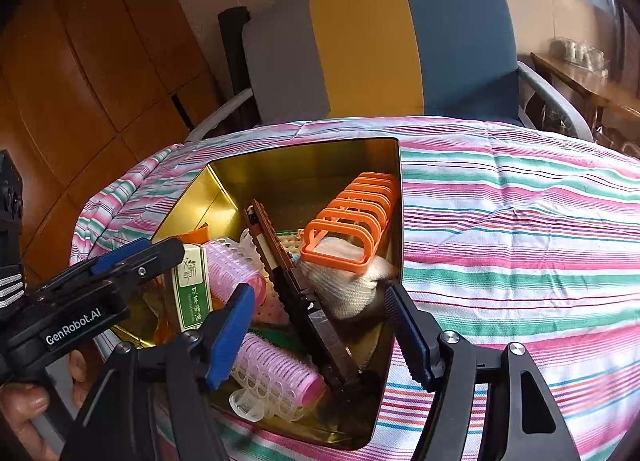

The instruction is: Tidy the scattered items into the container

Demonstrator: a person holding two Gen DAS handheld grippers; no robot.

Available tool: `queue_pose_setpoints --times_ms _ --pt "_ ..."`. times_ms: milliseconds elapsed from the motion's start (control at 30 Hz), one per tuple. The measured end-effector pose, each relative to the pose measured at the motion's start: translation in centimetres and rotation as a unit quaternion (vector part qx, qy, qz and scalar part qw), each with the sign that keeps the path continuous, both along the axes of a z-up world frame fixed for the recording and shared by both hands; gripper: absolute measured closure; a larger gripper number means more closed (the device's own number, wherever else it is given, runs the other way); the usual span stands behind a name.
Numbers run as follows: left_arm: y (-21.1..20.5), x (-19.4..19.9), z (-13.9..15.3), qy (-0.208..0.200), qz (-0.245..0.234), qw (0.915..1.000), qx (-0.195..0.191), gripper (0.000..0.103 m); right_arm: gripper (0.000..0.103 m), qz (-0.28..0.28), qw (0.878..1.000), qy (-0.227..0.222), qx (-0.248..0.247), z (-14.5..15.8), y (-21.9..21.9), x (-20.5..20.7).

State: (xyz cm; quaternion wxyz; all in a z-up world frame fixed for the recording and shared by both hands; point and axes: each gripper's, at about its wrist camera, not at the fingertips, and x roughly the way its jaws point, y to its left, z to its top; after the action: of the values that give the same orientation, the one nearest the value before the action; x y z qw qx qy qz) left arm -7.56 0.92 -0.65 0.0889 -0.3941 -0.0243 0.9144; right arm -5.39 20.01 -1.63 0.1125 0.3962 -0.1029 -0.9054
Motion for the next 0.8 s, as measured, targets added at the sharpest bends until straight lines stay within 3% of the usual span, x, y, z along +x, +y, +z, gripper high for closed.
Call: queue_pose_setpoints --times_ms 300,433,800 --pt "1.0 3.2 -0.1 0.008 0.033 0.9967 -0.074 0.049 0.026 -0.005 1.0 0.011 0.017 1.0 -0.7 2.2" --pt "1.2 4.4 0.1 0.006 0.057 0.9929 -0.104 0.049 0.023 -0.009 0.999 0.017 0.05 1.5 -1.7 2.9" --pt "-1.2 6.3 1.2 -0.002 0.115 0.9911 -0.067 0.05 0.016 -0.002 0.995 0.041 0.091 2.8 -4.4 4.6"
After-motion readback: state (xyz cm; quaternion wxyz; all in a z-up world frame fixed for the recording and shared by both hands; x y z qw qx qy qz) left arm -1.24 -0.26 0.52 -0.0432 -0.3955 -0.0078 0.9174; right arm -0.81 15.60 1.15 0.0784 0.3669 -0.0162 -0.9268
